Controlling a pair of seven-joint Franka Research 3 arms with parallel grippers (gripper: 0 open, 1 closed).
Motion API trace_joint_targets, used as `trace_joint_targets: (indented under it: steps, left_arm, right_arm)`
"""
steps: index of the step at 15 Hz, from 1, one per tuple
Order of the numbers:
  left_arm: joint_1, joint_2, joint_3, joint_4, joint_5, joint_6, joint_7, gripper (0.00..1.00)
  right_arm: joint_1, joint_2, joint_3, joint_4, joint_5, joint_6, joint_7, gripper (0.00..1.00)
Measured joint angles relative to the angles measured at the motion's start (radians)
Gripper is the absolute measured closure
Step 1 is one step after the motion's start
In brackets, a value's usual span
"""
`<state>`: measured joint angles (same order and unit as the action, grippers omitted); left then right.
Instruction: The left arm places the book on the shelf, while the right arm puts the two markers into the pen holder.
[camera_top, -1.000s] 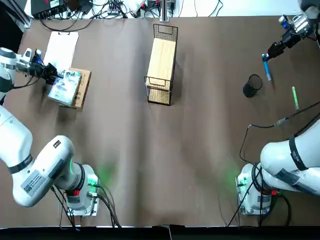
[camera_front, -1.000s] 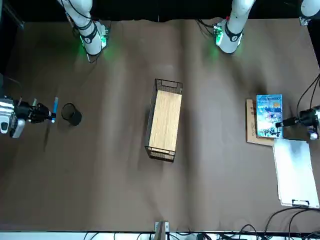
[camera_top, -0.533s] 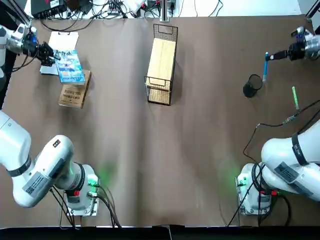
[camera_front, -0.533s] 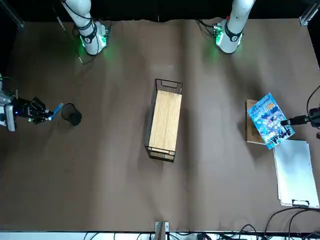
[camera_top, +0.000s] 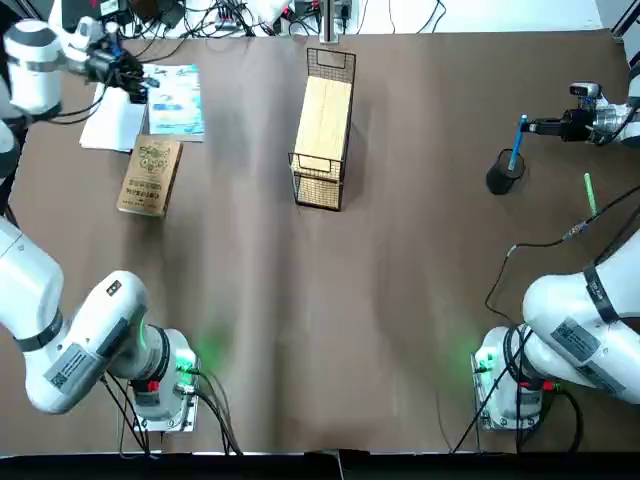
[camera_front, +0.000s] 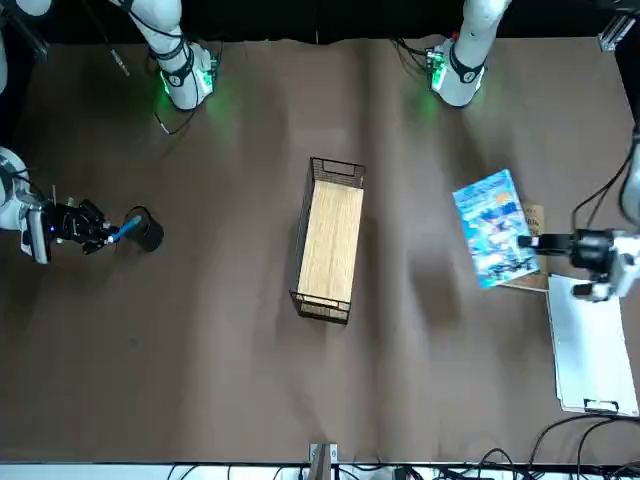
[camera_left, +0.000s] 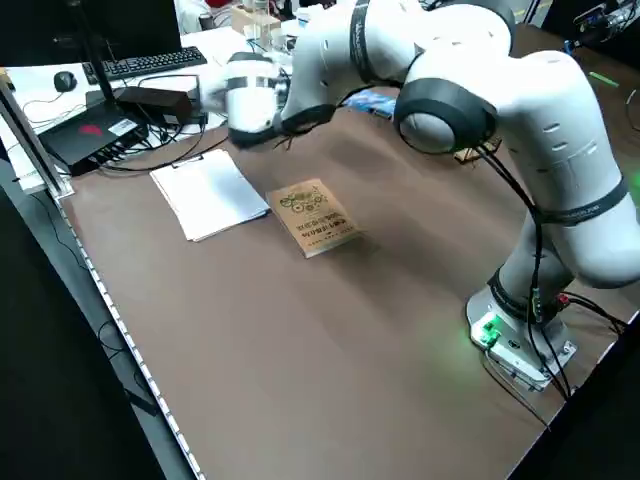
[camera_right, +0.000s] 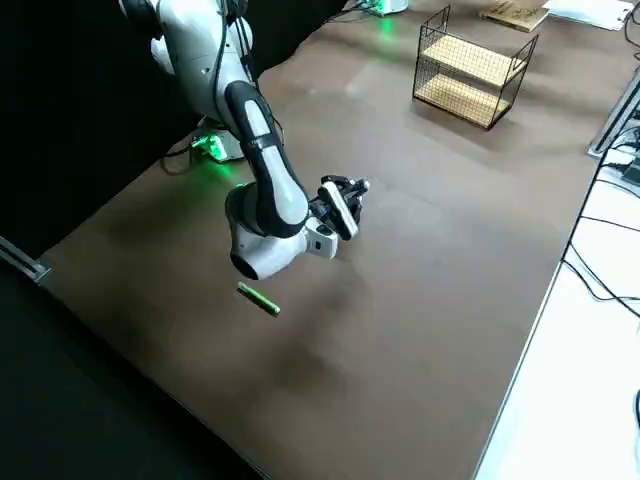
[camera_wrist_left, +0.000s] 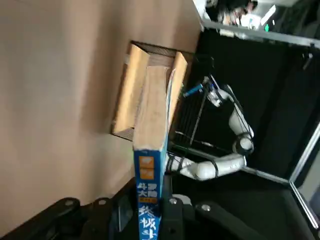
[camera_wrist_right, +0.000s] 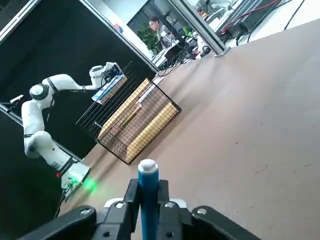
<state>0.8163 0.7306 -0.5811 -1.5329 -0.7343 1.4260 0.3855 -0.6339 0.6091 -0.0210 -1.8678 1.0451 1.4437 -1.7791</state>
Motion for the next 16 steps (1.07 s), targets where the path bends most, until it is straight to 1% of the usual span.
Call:
trace_joint_targets:
  steps: [1, 3, 4, 6, 7, 8, 9, 11, 12, 14, 16]
  left_arm:
    - [-0.051, 0.002, -0.002, 0.0, -0.023, 0.003, 0.0, 0.77]
    - [-0.154, 0.002, -0.004, 0.001, -0.06, 0.021, 0.0, 0.77]
    - [-0.199, 0.002, -0.005, 0.001, -0.075, 0.037, 0.0, 0.77]
    - [-0.282, 0.002, -0.006, 0.001, -0.12, 0.084, 0.001, 0.77]
    - [-0.32, 0.002, -0.006, 0.001, -0.135, 0.113, 0.001, 0.77]
    - [-0.355, 0.002, -0.006, 0.001, -0.146, 0.147, 0.001, 0.77]
    - [-0.385, 0.002, -0.006, 0.001, -0.154, 0.184, 0.0, 0.77]
    - [-0.434, 0.002, -0.006, 0.001, -0.167, 0.259, 0.0, 0.77]
    - [-0.474, 0.002, -0.005, 0.001, -0.173, 0.325, 0.0, 0.77]
    - [-0.511, 0.004, -0.004, 0.0, -0.178, 0.374, 0.0, 0.77]
    - [-0.545, 0.007, -0.004, -0.003, -0.183, 0.415, -0.001, 0.77]
  right_arm:
    - [-0.002, 0.003, -0.001, 0.0, 0.0, 0.0, -0.008, 0.74]
    - [-0.008, 0.006, -0.001, 0.0, 0.0, 0.0, -0.014, 0.55]
    - [-0.011, 0.006, -0.002, 0.001, 0.0, 0.0, -0.014, 0.47]
    - [-0.013, 0.006, -0.002, 0.018, 0.0, -0.002, 0.003, 0.47]
    - [-0.013, 0.006, -0.003, 0.043, 0.0, -0.02, 0.05, 0.48]
    - [-0.013, 0.005, -0.003, 0.08, -0.007, -0.05, 0.116, 0.5]
    - [-0.013, 0.002, -0.004, 0.126, -0.028, -0.073, 0.191, 0.5]
    - [-0.013, -0.014, -0.004, 0.228, -0.131, -0.084, 0.353, 0.5]
    - [-0.013, -0.03, -0.004, 0.315, -0.269, -0.069, 0.467, 0.5]
    - [-0.014, -0.036, -0.007, 0.362, -0.433, -0.004, 0.538, 0.5]
    - [-0.014, -0.034, -0.007, 0.371, -0.656, 0.105, 0.584, 0.5]
